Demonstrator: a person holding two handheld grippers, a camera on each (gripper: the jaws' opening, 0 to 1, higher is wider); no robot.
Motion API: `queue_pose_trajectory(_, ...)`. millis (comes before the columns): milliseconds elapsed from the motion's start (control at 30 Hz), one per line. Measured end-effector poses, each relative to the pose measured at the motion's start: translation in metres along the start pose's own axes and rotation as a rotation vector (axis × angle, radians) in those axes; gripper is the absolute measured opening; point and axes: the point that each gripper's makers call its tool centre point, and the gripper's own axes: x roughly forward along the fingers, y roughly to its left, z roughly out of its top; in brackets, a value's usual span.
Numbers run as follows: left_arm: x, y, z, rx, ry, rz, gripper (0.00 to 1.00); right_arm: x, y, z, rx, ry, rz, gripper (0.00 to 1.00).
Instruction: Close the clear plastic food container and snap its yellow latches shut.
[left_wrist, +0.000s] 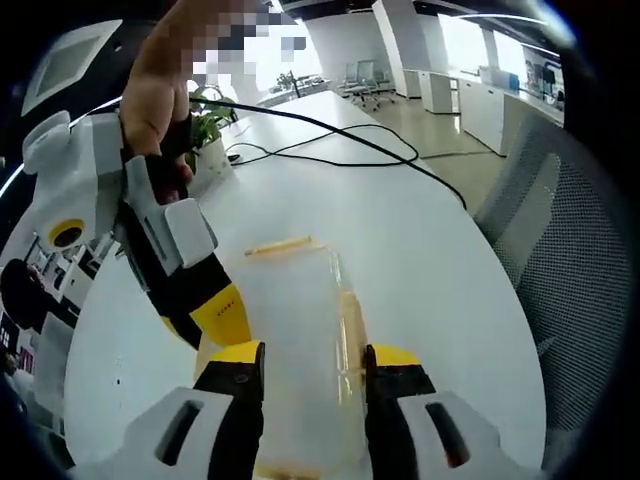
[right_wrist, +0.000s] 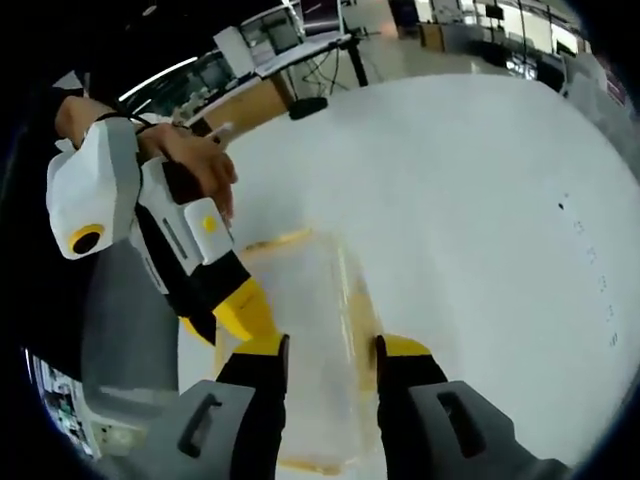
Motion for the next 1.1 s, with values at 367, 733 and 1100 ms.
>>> queue_pose_trajectory(367,0.0017,0.0009,-0.0004,-0.001,0.017,0.018,0.3,0.0018,-0.0001,-0.0021,0.087,-0.009,0.021,0.3)
queue_pose_trajectory(733,0.0039,-0.0013,-0.0003,-0.022,0.012,0.039,0.27,0.0032,0.0006,-0.0049,0.102,0.021,0.021,0.28)
queue_pose_trajectory(1100,0.0016,-0.0017,0.0001,0.006,0.001,0.046,0.29,0.0009,0.0019,-0.0036,0.083,-0.003,0.025,0.3)
